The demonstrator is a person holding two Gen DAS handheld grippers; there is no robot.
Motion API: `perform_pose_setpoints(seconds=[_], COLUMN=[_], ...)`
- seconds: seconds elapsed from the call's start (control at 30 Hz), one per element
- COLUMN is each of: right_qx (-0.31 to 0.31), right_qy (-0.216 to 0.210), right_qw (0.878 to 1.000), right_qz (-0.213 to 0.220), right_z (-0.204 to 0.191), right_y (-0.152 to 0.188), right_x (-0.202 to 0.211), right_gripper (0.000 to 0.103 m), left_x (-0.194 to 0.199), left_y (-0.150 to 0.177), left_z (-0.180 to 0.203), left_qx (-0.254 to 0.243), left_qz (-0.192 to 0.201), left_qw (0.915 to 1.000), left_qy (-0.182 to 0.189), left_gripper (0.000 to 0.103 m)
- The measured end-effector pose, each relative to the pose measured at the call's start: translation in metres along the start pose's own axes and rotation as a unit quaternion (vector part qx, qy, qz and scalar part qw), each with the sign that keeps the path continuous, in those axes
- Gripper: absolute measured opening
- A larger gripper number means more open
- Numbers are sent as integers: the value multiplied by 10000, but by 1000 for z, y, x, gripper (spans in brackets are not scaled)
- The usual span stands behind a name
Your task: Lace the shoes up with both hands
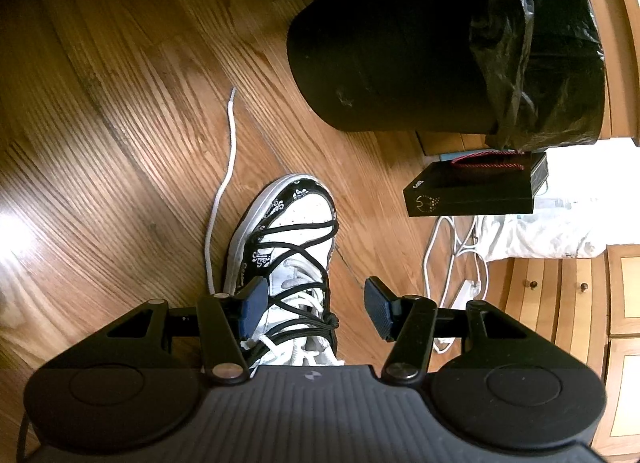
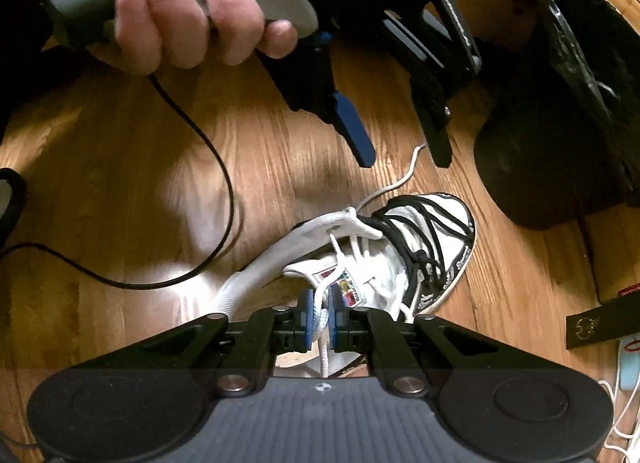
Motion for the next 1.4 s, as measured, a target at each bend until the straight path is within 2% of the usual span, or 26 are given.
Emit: perform_pose_setpoints(seconds=[0.17, 0.33, 1.07, 1.23, 1.4], right_qx=[8, -66, -342, -399, -449], right_qy=[34, -136, -120, -194, -225], right_qw=[10000, 9998, 9991, 9987, 9984], right_qz=[-26, -124, -205, -258, -251], right_z=[1, 0, 6, 8, 10], right_y=[-1, 3, -4, -1, -1], right_x=[-3, -6, -16, -15, -16], right_gripper=[9, 9, 11, 16, 15], left_x=[0, 0, 2, 3, 3], left_y=[-1, -1, -3, -3, -3], left_z=[0, 0, 0, 0, 0], left_qx=[13, 34, -7, 27, 33], left_qz=[7, 14, 98, 110, 111], left_qw=[10000, 10000, 9999, 9999, 9999], left_qy=[5, 17, -43, -37, -29], left_gripper=[57, 57, 57, 57, 57])
Point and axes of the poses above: each gripper's, at about its wrist camera, not at the fingertips, and x roughly against the way its jaws point, z to its right, y to its underside, the point moved 3 cm from there along -x, roughly the way its jaws point, and after that the axes turned 13 degrees about z, right-handed, at the moved point
